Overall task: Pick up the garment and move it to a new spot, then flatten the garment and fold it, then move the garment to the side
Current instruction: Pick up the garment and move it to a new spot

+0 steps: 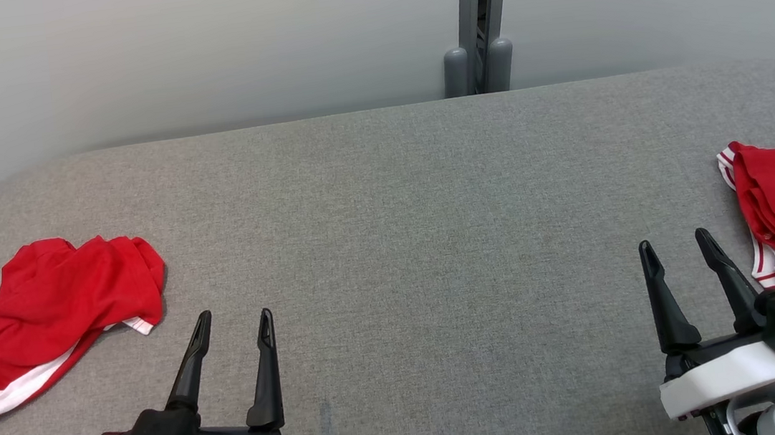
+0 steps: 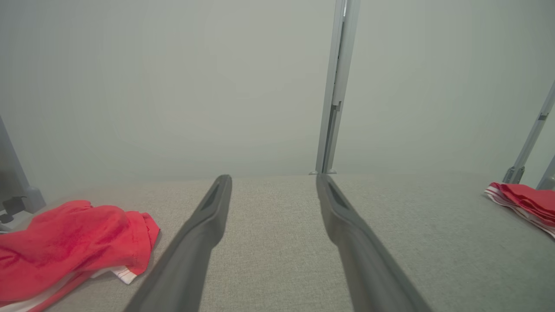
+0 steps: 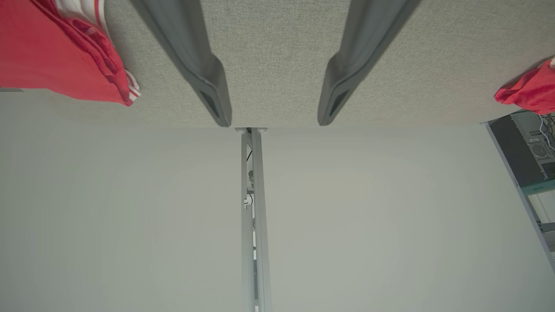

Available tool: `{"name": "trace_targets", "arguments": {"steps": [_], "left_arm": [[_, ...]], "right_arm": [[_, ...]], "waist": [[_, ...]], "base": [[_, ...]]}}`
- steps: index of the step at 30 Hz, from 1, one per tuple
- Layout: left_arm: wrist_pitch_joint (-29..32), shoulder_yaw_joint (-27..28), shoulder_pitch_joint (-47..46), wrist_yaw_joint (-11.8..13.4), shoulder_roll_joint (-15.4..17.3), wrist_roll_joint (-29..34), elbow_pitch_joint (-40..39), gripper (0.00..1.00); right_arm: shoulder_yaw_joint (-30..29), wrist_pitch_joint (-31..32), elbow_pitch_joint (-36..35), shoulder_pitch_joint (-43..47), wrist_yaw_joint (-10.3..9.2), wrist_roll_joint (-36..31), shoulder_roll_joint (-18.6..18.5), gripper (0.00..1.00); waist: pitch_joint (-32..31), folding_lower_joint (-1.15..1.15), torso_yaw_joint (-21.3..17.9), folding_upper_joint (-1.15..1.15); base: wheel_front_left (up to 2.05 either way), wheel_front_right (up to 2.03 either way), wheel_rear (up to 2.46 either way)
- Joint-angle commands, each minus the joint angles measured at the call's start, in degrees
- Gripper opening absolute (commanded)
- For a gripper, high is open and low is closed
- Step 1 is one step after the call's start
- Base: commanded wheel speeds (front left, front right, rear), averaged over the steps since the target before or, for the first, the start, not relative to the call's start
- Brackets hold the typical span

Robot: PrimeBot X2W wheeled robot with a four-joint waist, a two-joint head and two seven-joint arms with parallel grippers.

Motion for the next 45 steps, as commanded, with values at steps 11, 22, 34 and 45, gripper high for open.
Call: {"name": "trace_targets", "arguments": {"steps": [11,22,34,45], "left_arm": [[-0.17,0.01,-0.97,-0.25,0.18,-0.30,0.44,1.00],[-0.18,1.35,-1.31,-0.20,0.18,0.04,0.63,1.00],[-0.17,3.76,0.18,-0.67,0.17,0.96,0.33,1.00],[-0.18,5.76,2.46,0.27,0.14,0.54,-1.47,1.00]], "right_arm": [[-0.27,-0.07,0.34,0.01,-0.04,0.21,-0.13,1.00],[1.92,-0.07,0.76,-0.80,-0.04,0.75,-0.16,1.00],[6.73,-0.08,0.63,-0.84,-0.04,2.70,-0.18,1.00],[12.78,-0.08,2.00,-2.43,-0.04,4.68,-0.25,1.00]], "waist": [[0.49,0.00,1.89,0.00],[0.85,0.00,10.05,0.00],[-0.91,0.00,21.02,0.00],[-1.45,0.00,26.62,0.00]], "base": [[0.00,0.00,0.00],[0.00,0.00,0.00],[0.00,0.00,0.00],[0.00,0.00,0.00]]}}
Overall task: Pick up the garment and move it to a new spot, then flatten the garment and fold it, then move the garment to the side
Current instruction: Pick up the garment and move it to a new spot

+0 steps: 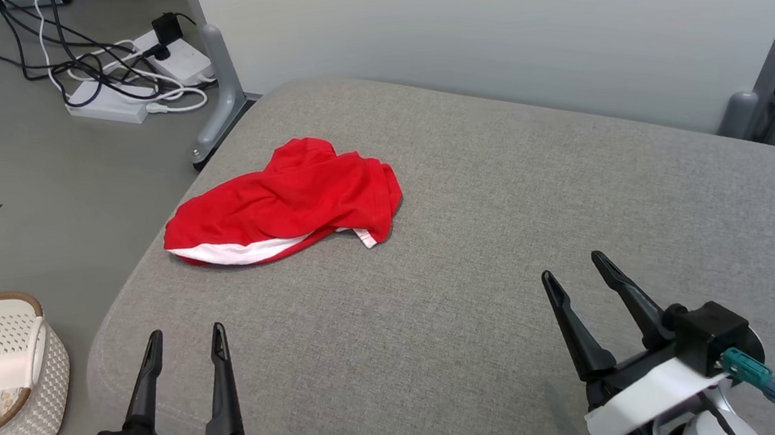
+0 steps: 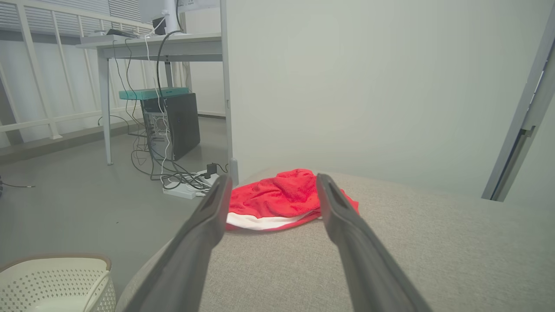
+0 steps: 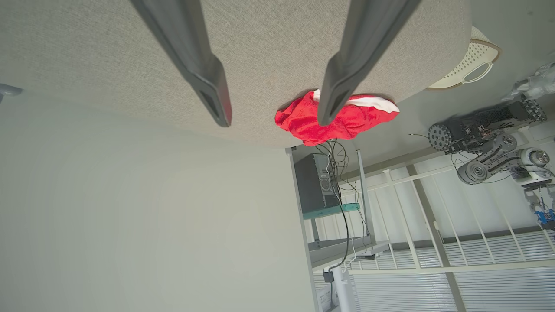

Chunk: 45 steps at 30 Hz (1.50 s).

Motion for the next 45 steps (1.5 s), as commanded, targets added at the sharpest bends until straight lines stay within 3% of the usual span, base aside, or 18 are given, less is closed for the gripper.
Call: {"name": "trace_targets", "arguments": {"steps": [1,14,24,32,38,45], "left_arm": [[-0.18,0.36,0.16,0.43,0.13,-0.29,-0.60,1.00],[-0.18,0.85,1.08,1.98,0.15,-0.64,-1.15,1.00],[-0.18,1.95,0.53,1.29,0.15,-0.16,-0.49,1.00],[-0.18,5.51,-2.62,-2.89,1.53,0.18,4.35,1.00],[-0.08,7.02,-9.80,-5.08,4.55,-0.01,12.79,1.00],[4.08,7.07,-23.04,-7.76,8.28,-3.49,21.56,1.00]], "right_arm": [[0.26,-0.07,0.41,-0.81,-0.04,0.14,-0.40,1.00],[2.89,-0.07,2.71,-3.29,-0.04,1.03,-0.38,1.00],[1.71,-0.08,2.26,-1.87,-0.04,0.30,-0.42,1.00],[0.20,-0.08,0.84,-0.32,-0.04,-1.93,-0.37,1.00],[1.04,1.19,-2.06,-2.60,-0.04,-5.97,-1.44,1.00],[0.74,5.27,-9.66,-4.99,-0.04,-8.65,-3.67,1.00]], "waist": [[0.43,0.00,0.31,0.00],[1.25,0.00,0.81,0.00],[0.47,0.00,0.22,0.00],[1.92,0.00,-0.43,0.00],[8.51,0.00,-3.90,0.00],[17.03,0.00,-7.22,0.00]], "base": [[0.00,0.00,0.00],[0.00,0.00,0.00],[0.00,0.00,0.00],[0.00,0.00,0.00],[0.00,0.00,0.00],[0.00,0.00,0.00]]}}
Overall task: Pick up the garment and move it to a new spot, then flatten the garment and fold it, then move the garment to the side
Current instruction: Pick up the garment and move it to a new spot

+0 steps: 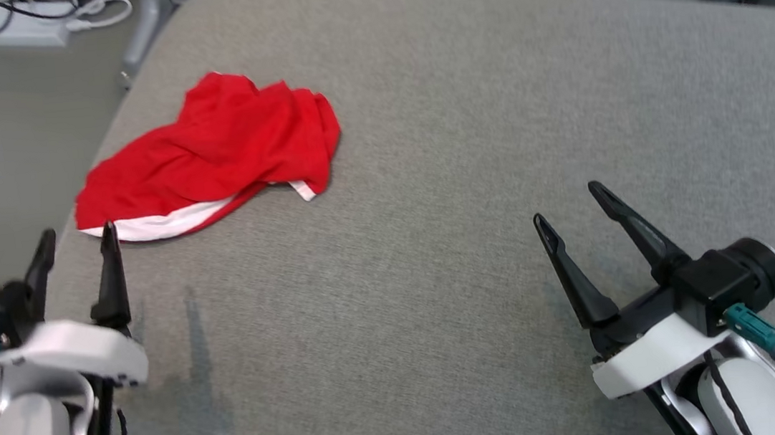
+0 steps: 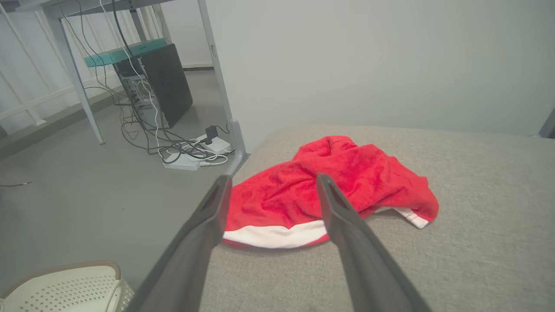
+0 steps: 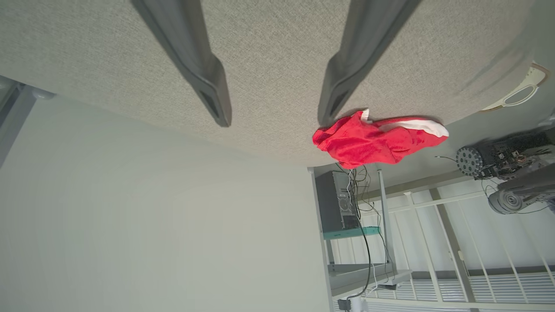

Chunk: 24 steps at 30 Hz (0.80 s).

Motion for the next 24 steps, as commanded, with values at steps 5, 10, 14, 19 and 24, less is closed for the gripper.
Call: {"name": "trace_targets", "arguments": {"steps": [5,10,14,19,24], "left_arm": [[8.50,-1.16,-10.02,-1.58,3.40,-3.27,7.51,1.00],[13.86,-1.46,-16.29,-1.77,5.20,-4.97,13.65,1.00],[16.32,-2.09,-19.63,-1.99,6.72,-5.97,18.06,1.00],[17.63,-2.57,-22.21,-2.10,7.51,-6.64,22.22,1.00],[17.90,-2.39,-25.00,-2.07,7.87,-8.04,27.59,1.00]], "right_arm": [[0.35,2.74,-4.93,-1.72,-0.04,-1.39,-1.39,1.00],[0.64,3.40,-6.29,-1.83,-0.04,-1.67,-2.48,1.00],[0.30,3.71,-7.15,-1.64,-0.04,-1.95,-2.69,1.00],[-0.04,3.91,-8.14,-2.12,-0.04,-2.32,-2.75,1.00],[-0.23,3.81,-8.68,-2.11,-0.04,-2.72,-2.55,1.00]], "waist": [[8.20,0.00,-4.91,0.00],[10.28,0.00,-7.05,0.00],[11.49,0.00,-8.56,0.00],[12.90,0.00,-9.48,0.00],[14.08,0.00,-10.05,0.00]], "base": [[0.00,0.00,0.00],[0.00,0.00,0.00],[0.00,0.00,0.00],[0.00,0.00,0.00],[0.00,0.00,0.00]]}}
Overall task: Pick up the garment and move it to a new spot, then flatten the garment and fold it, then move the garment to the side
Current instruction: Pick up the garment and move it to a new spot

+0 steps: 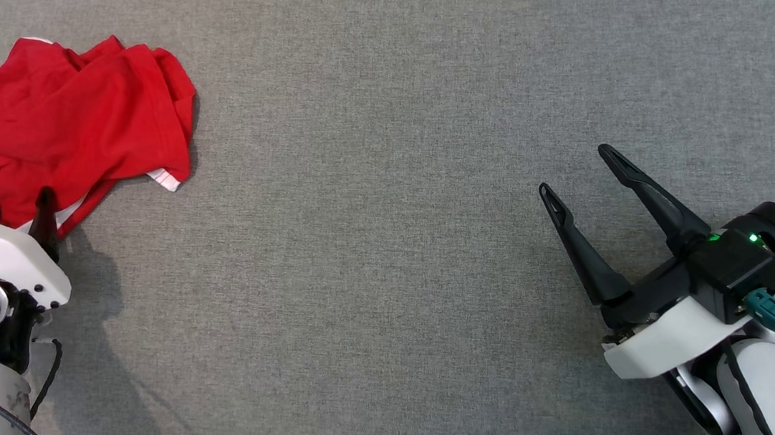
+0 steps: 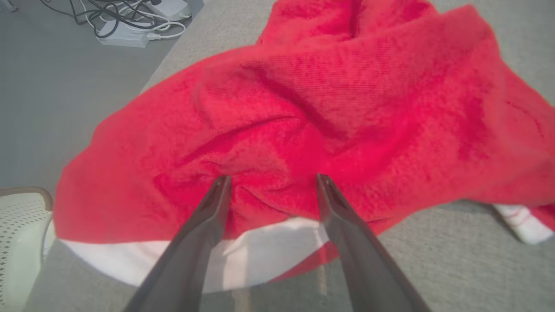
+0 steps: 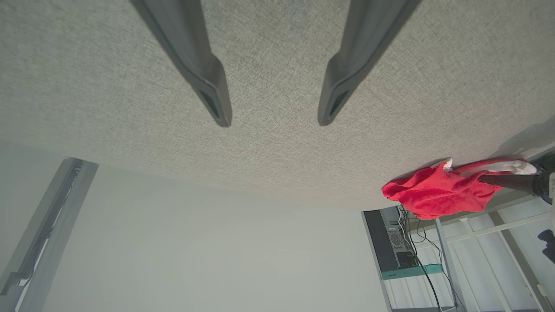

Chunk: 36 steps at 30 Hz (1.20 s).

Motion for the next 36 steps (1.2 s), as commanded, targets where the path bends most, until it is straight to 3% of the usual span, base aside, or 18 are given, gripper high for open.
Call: {"name": "trace_targets", "arguments": {"steps": [1,4,5,6,13,16,24,29,36], "left_arm": [[0.12,0.60,-1.27,-0.14,0.05,-1.33,1.06,1.00],[0.53,0.73,-2.47,-0.17,0.09,-2.98,3.92,1.00],[0.55,0.55,-2.64,-0.14,0.28,-3.21,4.80,0.24],[0.33,0.31,-2.91,-0.15,0.39,-3.41,5.58,0.00],[-5.03,-2.36,-3.41,-0.21,0.74,-4.78,6.74,0.00],[-9.95,-2.61,-3.49,-0.21,-0.42,-8.90,2.86,0.00],[-16.72,-3.82,-1.94,-0.22,3.32,-13.35,-8.58,0.00],[-17.01,-3.46,-1.40,0.37,3.78,-13.81,-17.64,0.00],[-12.21,-3.73,0.81,2.87,2.55,-15.46,-33.22,0.00]], "right_arm": [[-0.10,-0.10,-0.41,-0.25,-0.04,-0.33,-0.08,1.00],[-0.28,0.09,-0.45,-0.27,-0.04,-0.55,0.00,1.00],[-0.36,0.12,-0.47,-0.24,-0.04,-0.56,0.01,1.00],[-0.41,0.21,-0.46,-0.23,-0.04,-0.57,-0.04,1.00],[-0.69,-0.19,0.50,-0.41,-0.04,-0.23,-0.01,1.00],[-0.57,-0.95,1.52,-0.28,-0.04,0.12,0.51,1.00],[-1.24,-3.66,4.53,0.21,-0.04,1.69,1.64,1.00],[-1.26,-5.08,6.23,0.04,-0.04,2.48,2.61,1.00],[-1.61,-6.74,7.78,0.05,-0.04,3.07,3.67,1.00]], "waist": [[0.24,0.00,-0.17,0.00],[0.57,0.00,-0.12,0.00],[0.58,0.00,-0.07,0.00],[0.57,0.00,-0.03,0.00],[-1.23,0.00,0.71,0.00],[-2.91,0.00,0.78,0.00],[-8.79,0.00,0.42,0.00],[-12.00,0.00,-0.86,0.00],[-14.60,0.00,-4.19,0.00]], "base": [[0.00,0.00,0.00],[0.00,0.00,0.00],[0.00,0.00,0.00],[0.00,0.00,0.00],[0.00,0.00,0.00],[0.00,0.00,0.00],[0.00,0.00,0.00],[0.00,0.00,0.00],[0.00,0.00,0.00]]}}
